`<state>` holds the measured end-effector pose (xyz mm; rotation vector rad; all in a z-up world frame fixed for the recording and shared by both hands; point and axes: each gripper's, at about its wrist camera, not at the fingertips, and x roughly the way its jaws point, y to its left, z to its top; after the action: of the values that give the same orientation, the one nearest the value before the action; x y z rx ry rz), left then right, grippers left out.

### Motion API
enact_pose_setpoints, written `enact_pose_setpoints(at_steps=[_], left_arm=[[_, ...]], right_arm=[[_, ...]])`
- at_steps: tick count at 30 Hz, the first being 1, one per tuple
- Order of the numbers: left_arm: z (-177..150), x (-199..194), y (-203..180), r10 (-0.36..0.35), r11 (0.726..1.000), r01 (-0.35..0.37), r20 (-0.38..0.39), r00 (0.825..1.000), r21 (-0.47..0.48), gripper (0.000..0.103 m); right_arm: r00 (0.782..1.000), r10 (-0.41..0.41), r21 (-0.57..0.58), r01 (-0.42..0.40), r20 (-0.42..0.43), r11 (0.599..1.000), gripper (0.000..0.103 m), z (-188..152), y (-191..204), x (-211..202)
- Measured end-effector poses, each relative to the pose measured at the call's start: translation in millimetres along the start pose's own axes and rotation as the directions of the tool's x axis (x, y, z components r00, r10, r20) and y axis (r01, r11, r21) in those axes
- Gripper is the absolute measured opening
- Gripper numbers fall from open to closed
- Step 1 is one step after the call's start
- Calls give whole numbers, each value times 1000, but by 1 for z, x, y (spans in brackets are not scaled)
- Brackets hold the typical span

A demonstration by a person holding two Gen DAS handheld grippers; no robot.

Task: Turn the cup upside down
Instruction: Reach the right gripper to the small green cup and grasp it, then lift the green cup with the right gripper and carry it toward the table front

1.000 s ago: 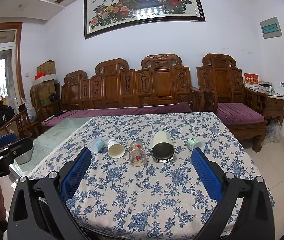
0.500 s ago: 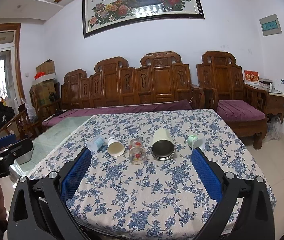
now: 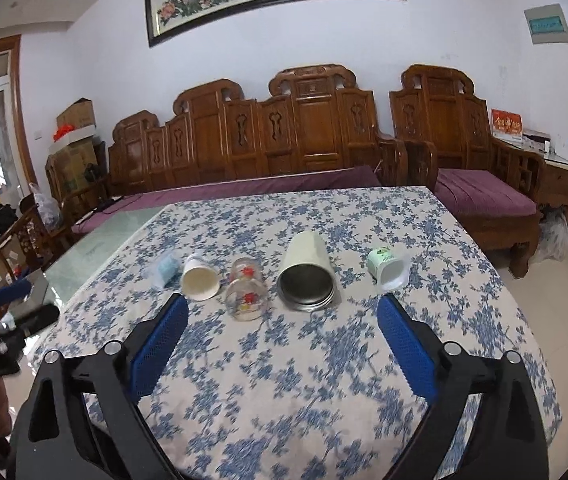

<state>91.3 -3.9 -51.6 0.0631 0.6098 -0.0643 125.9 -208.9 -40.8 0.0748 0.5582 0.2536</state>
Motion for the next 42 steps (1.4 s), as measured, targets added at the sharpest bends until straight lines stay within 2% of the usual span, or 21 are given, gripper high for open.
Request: enact_pose_setpoints(at_steps=[7, 9, 16, 20, 24, 29, 35, 38, 41, 42], left_arm=[[-3, 60, -4, -53, 998, 54, -97, 994, 10, 95], [-3, 74, -2, -62, 998, 63, -115, 991, 6, 95], [4, 116, 7, -72, 997, 72, -138, 988, -5, 95], [6, 132, 10, -75, 997, 75, -137, 988, -3, 95], [1, 144, 12, -101, 995, 100, -157, 982, -17, 95], [-11, 156, 12, -114, 994, 112, -210, 971, -17, 95], [-24, 158, 14, -151, 988, 141, -246, 957, -55, 95], [-29, 155, 13, -153, 988, 143, -252, 956, -58, 95], [-30, 149, 13, -151, 988, 139, -252, 956, -62, 95], [-30, 148, 14, -148, 989, 137, -252, 956, -61, 95]], right_arm=[[997, -35, -41, 32, -75, 999, 92, 27, -34, 64], [993, -44, -55, 38, -110, 998, 87, 33, -47, 89], [985, -77, -111, 60, -156, 992, 83, 63, -78, 153], [970, -104, -126, 77, -220, 989, 78, 76, -97, 200], [939, -132, -121, 98, -318, 988, 75, 76, -114, 247], [873, -206, -128, 166, -442, 978, 71, 61, -137, 301], [810, -185, -124, 139, -556, 983, 69, 42, -145, 326], [792, -200, -156, 133, -577, 979, 66, 37, -140, 329], [778, -206, -173, 127, -594, 977, 51, 33, -136, 326], [776, -210, -179, 127, -595, 976, 51, 33, -136, 325]])
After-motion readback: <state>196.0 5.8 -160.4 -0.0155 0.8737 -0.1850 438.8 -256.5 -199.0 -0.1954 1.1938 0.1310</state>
